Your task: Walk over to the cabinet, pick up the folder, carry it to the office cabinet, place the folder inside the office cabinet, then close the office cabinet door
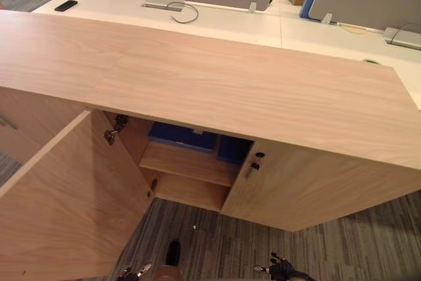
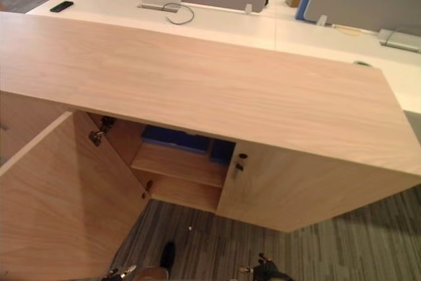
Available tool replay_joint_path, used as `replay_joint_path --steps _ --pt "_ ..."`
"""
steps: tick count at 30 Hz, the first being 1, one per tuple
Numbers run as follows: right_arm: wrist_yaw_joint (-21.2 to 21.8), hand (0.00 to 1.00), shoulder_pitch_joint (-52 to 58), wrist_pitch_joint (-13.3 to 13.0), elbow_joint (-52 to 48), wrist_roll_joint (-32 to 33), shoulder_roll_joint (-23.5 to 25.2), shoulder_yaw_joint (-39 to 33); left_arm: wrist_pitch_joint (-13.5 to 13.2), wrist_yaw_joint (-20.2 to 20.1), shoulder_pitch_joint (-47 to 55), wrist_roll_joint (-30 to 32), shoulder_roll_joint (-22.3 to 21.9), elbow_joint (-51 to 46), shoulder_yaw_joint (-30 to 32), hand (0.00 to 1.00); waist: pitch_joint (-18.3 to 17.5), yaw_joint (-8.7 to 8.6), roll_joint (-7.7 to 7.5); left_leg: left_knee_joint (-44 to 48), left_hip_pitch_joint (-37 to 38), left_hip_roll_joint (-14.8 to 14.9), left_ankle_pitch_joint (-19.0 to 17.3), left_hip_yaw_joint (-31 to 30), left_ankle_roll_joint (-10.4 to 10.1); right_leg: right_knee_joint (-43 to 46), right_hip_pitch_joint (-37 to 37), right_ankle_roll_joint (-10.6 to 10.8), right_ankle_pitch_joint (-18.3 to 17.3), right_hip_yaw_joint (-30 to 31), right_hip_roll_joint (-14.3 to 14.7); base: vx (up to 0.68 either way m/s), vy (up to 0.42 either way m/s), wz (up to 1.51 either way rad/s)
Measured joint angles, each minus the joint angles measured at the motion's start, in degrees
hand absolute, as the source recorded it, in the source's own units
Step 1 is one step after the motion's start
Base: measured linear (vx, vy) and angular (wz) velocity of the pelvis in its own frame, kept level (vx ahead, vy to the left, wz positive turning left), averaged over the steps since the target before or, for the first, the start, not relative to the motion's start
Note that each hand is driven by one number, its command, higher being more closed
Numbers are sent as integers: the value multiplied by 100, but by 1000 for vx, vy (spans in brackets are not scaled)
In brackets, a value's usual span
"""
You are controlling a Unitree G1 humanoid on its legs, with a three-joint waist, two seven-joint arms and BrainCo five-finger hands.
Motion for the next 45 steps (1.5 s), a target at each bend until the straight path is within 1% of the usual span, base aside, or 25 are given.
replay_joint_path --steps 6,8,9,10,11,12,13,14,15,16,17,18,19,20,21,22,24,26,29,36,39,41,42,43,45 --pt "-2 0 7 -58 44 0 33 14 -55 1 -14 -122 44 -9 -163 0 -16 4 -5 -5 -77 91 125 -368 -157 -39 121 -45 40 -209 189 -32 -31 28" --pt "-3 0 1 -102 42 1 17 17 -59 -1 -45 -230 68 -17 -287 0 8 -1 34 -4 -231 87 232 -477 -107 -32 106 -75 57 -407 230 -82 -5 48" --pt "-3 0 -1 -106 36 4 -9 -9 -58 -5 -106 -414 82 -24 -384 0 55 -33 86 -1 -368 99 93 -239 237 -52 101 -141 94 -627 224 -97 21 66" --pt "-4 0 0 -107 33 8 -2 -41 -56 -11 -117 -538 112 -28 -421 0 63 -69 74 3 -443 109 -76 107 466 -87 98 -189 122 -791 190 -115 66 100" --pt "-10 0 -12 -99 48 -5 -16 -67 -41 -59 -138 -807 200 -131 -542 0 81 -164 -30 69 -552 88 -555 772 671 -195 74 -331 221 -1073 43 -113 107 119" --pt "-11 0 -35 -91 86 -2 -75 -117 -47 -102 -232 -1074 246 -258 -615 0 228 -160 -71 870 -851 168 -765 1650 636 -148 73 -340 227 -1300 -198 -91 129 106" --pt "-11 0 -32 -86 97 -2 -97 -144 -47 -132 -235 -1216 246 -275 -621 0 258 -150 -56 1288 -945 202 -796 1901 667 -82 69 -338 226 -1404 -285 -42 132 70" --pt "-12 0 21 -14 96 11 -143 -252 -44 -159 -193 -1479 213 -290 -632 0 291 -152 -43 2344 -1058 321 -898 2307 729 94 76 -308 204 -1535 -483 28 168 45" --pt "-22 0 134 19 30 59 -215 -277 -44 -181 -73 -1732 144 -394 -719 0 192 -167 148 3305 -1106 567 -1251 2642 692 272 64 -213 134 -1631 -503 76 264 104" --pt "-50 0 205 28 -13 315 -310 -377 -41 -282 -117 -2110 107 -528 -921 0 130 -277 450 3117 -1162 500 -1568 2700 707 368 54 -46 -48 -1847 -445 71 220 101" --pt "-55 0 199 36 1 378 -304 -434 -43 -307 -167 -2161 104 -567 -967 0 137 -291 462 2952 -1156 422 -1568 2651 707 353 23 -43 -65 -1882 -437 10 238 149" --pt "-60 0 200 60 30 477 -262 -564 -44 -406 -360 -2326 55 -637 -1169 0 106 -370 333 2158 -1076 55 -1371 2498 770 178 -99 -151 -10 -1844 -439 -46 137 108" --pt "-61 0 197 66 48 502 -215 -574 -25 -473 -440 -2378 38 -646 -1201 0 91 -384 268 2045 -1012 -32 -1388 2669 881 -7 -85 -203 125 -1884 -520 5 212 113" --pt "-65 0 187 56 25 561 -160 -582 14 -597 -482 -2403 43 -618 -1177 0 95 -354 291 2614 -931 281 -1837 3323 874 47 -3 32 292 -2093 -616 97 170 75" --pt "-69 0 180 56 -40 673 -162 -735 81 -633 -451 -2473 24 -536 -1184 0 143 -387 345 2428 -718 197 -1819 3394 838 155 100 48 276 -2150 -668 100 174 54" --pt "-65 0 186 57 -69 681 -149 -793 100 -645 -445 -2474 -15 -537 -1214 0 142 -418 341 2121 -562 56 -1704 3362 863 159 84 -27 326 -2150 -716 52 182 45" --pt "-58 0 262 71 -175 696 -105 -775 127 -726 -398 -2472 -23 -557 -1319 0 25 -487 407 606 -69 -499 -923 3184 928 27 -60 -44 336 -2105 -744 -15 186 44" --pt "-58 0 257 71 -209 696 -105 -776 144 -745 -417 -2471 -35 -550 -1362 0 2 -576 413 101 17 -663 -671 3006 914 38 -152 -35 339 -2096 -719 -35 122 51" --pt "-61 0 247 67 -223 694 -94 -764 164 -756 -401 -2475 -35 -392 -1303 0 21 -553 439 0 -17 -668 -583 2916 883 -42 -185 -7 363 -2065 -635 -54 22 16" --pt "-60 0 249 68 -195 674 -128 -646 160 -756 -291 -2437 -165 -170 -788 0 9 -533 465 -11 96 -610 -490 2792 799 -88 -14 2 364 -2174 -541 -51 -65 7" --pt "-59 0 249 69 -169 667 -130 -664 153 -756 -298 -2181 -194 -98 -479 0 9 -521 465 -13 141 -591 -465 2777 823 -148 62 6 367 -2193 -496 -13 -34 3" --pt "-54 0 249 72 -126 658 -132 -702 176 -754 -302 -2008 -206 16 -107 0 8 -517 469 -16 212 -593 -467 2785 822 -207 151 6 367 -2192 -480 -6 -16 -1" --pt "-47 0 249 74 -121 641 -132 -757 185 -742 -353 -1888 -191 41 275 0 9 -516 470 -17 219 -588 -470 2787 819 -243 173 4 366 -2193 -461 0 0 0" --pt "-38 0 249 75 -116 638 -132 -783 190 -731 -391 -1831 -166 57 464 0 12 -517 470 -17 219 -582 -471 2792 817 -254 174 4 366 -2192 -454 0 0 0" --pt "-10 0 249 79 -61 576 -140 -813 243 -655 -562 -1646 60 114 1311 0 15 -508 472 -17 244 -561 -512 2831 757 -294 207 6 367 -2178 -430 -14 -18 -6"
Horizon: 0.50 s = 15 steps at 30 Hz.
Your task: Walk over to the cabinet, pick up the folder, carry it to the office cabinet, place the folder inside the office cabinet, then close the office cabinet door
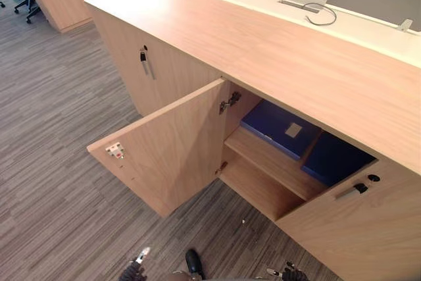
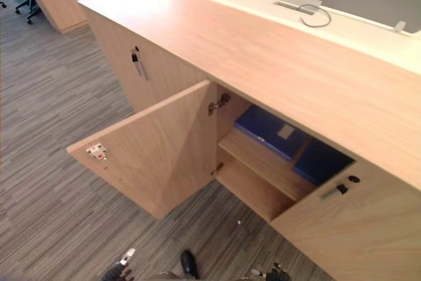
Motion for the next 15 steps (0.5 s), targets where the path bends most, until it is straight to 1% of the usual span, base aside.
replay_joint_path --steps 1,3,4,6,7,8,9,11,15 --pt "7 0 0 1 13 -46 -2 -44 22 41 -59 60 99 -1 208 0 5 2 1 0 25 5 -11 23 -14 -11 23 -1 -1 11 4 -10 -16 -10" --pt "17 0 18 11 65 -131 0 -185 69 170 -350 162 649 -1 889 0 13 19 16 -2 165 11 -94 85 -75 -60 156 -16 -9 51 13 -3 -15 -17" --pt "19 0 30 12 64 -130 3 -188 75 202 -440 200 812 -1 1058 0 5 24 26 -2 176 16 -106 105 -82 -75 162 -18 -10 73 18 -2 -9 -22" --pt "40 0 77 13 53 -129 0 -190 75 339 -854 230 1458 -1 1598 0 -24 24 -6 -2 204 41 -157 218 -103 -87 147 -30 -15 160 58 -2 -5 -23" --pt "62 0 90 11 42 -129 4 -188 74 365 -965 229 1608 2 1750 0 -29 12 -5 -2 201 46 -168 225 -110 -86 136 -37 -11 169 62 5 -5 -17" --pt "82 0 125 9 34 -129 5 -185 73 403 -1197 216 1862 6 1931 0 -36 -8 -9 -1 183 60 -183 236 -122 -84 105 -61 6 171 75 12 -4 -9" --pt "98 0 152 5 0 -125 16 -186 73 409 -1417 171 2071 25 2065 0 -53 -10 -19 2 164 84 -183 260 -119 -79 74 -97 32 176 96 13 2 -8" --pt "133 0 224 16 -126 -127 44 -176 73 411 -1743 1 2335 178 2163 0 -103 -18 -37 6 175 132 -176 323 -107 -49 67 -147 68 207 130 17 1 -14" --pt "193 0 330 29 -197 -126 89 -169 93 414 -2200 -383 2626 296 2063 0 -200 -21 -81 32 360 312 -213 482 -149 142 45 -278 162 380 226 17 3 -21"
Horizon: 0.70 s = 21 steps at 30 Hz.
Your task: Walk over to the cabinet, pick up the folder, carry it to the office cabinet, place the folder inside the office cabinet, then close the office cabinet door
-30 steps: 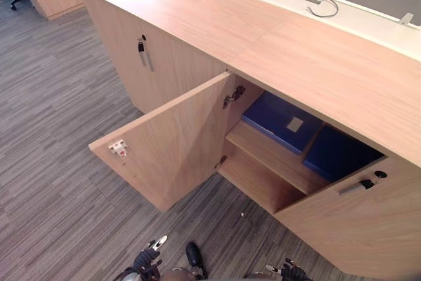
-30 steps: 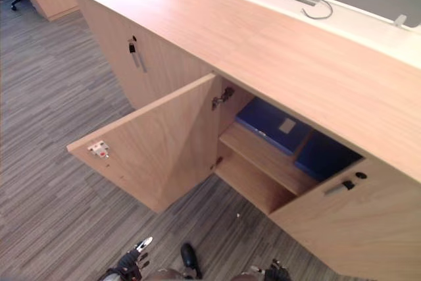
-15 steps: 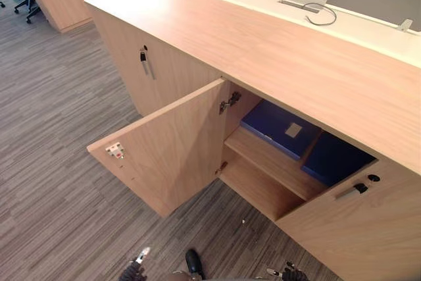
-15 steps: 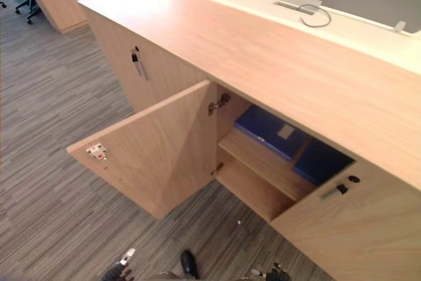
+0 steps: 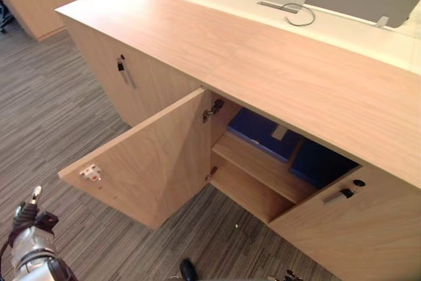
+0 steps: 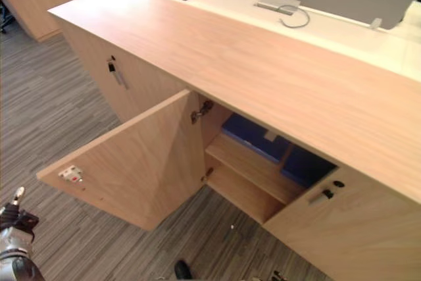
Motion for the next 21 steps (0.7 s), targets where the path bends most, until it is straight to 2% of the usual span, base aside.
replay_joint_path --steps 2,4,7,8,9,10,12,13,14,16,18,21 --pt "6 0 102 4 -59 1 53 34 6 3 -194 -18 99 0 -267 0 -146 5 -67 1 -2 48 -14 23 -24 15 -25 -3 2 37 41 15 -7 -11" --pt "33 0 218 8 -153 3 91 55 2 26 -441 121 135 9 -864 0 -268 -3 -87 4 23 115 0 34 -48 55 -32 -16 11 78 68 21 -18 -7" --pt "37 0 309 -12 -153 31 38 40 -2 173 -454 474 204 22 -1479 0 -267 48 18 12 112 283 36 17 -87 501 -156 -28 2 120 66 -15 1 -2" --pt "37 0 330 -9 -156 30 16 42 -7 271 -459 671 181 0 -1701 0 -278 51 81 13 119 406 82 -14 -137 388 -218 -65 -269 117 123 -97 2 23" --pt "39 0 338 -5 -148 26 12 64 -8 335 -459 796 197 -26 -1931 0 -285 98 15 11 110 407 110 -37 -187 -71 -280 -174 -44 100 112 -130 12 23" --pt "38 0 339 -5 -137 27 8 61 -10 358 -459 868 211 -30 -2064 0 -276 129 -42 11 107 355 112 -60 -207 -143 -367 -149 232 108 23 -158 19 32" --pt "37 0 330 -8 -47 28 -109 34 -7 404 -432 1074 -238 -18 -2493 0 -252 245 36 4 62 366 183 -176 -286 -170 -332 -73 173 109 15 -115 -37 18" --pt "37 0 313 -8 -25 27 -138 37 -8 404 -417 1101 -392 -20 -2608 0 -249 246 65 -4 50 364 200 -176 -292 -198 -335 -59 164 110 17 -127 -65 -11" --pt "35 0 280 -7 40 27 -174 42 -36 587 -376 1040 -596 -23 -2569 0 -238 229 91 -21 27 353 213 -166 -298 -279 -345 -17 138 123 23 -171 -41 -10" --pt "27 0 295 -12 60 65 -186 34 -69 576 -183 1104 -785 -124 -2881 0 -217 185 140 -22 -11 367 237 -176 -319 -272 -381 -6 145 121 33 -168 -28 -2" --pt "-6 0 296 3 82 63 -184 34 -221 560 206 1090 -1292 -553 -3193 0 -210 198 146 -23 -24 351 235 -200 -322 -275 -381 13 163 115 17 -136 4 6" --pt "-31 0 275 11 88 38 -170 31 -280 507 652 1096 -1757 -871 -3792 0 -200 212 148 -24 -50 300 231 -234 -312 -286 -385 55 183 101 -27 -79 40 8"
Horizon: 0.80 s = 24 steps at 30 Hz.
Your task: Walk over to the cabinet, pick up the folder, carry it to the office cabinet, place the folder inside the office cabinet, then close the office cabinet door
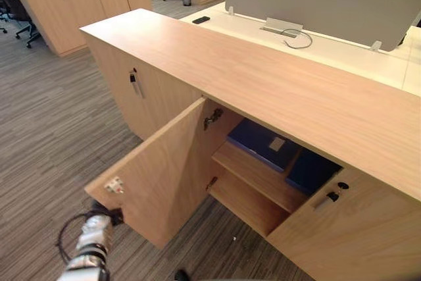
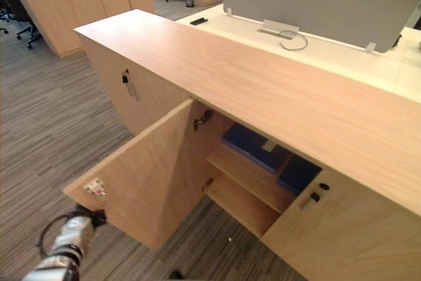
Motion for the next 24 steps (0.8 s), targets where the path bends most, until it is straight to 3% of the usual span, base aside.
replay_joint_path --steps 7,9,16,24 --pt "-91 0 -112 19 32 -15 57 7 4 -719 1441 -295 -1013 -1364 -2320 0 10 7 5 -1 -87 -201 -41 -73 171 -38 -21 120 129 -35 -168 1 47 6" --pt "-98 0 -122 19 43 -14 57 20 13 -873 1544 -306 -1151 -1535 -2573 0 11 -13 10 -1 -87 -224 -34 -76 186 -39 -21 132 139 -38 -186 0 0 0" --pt "-113 0 -283 31 195 -17 1 249 46 -1229 1565 -415 -1163 -1803 -2838 0 12 -131 14 -2 -86 -208 -17 -111 205 -95 15 143 146 -90 -144 24 -15 1" --pt "-158 0 -362 29 215 -13 -106 726 120 -1403 1656 -1547 -1036 -1792 -3033 0 33 -264 -4 0 41 -71 -22 106 125 -224 93 122 147 94 6 1 -39 -15"
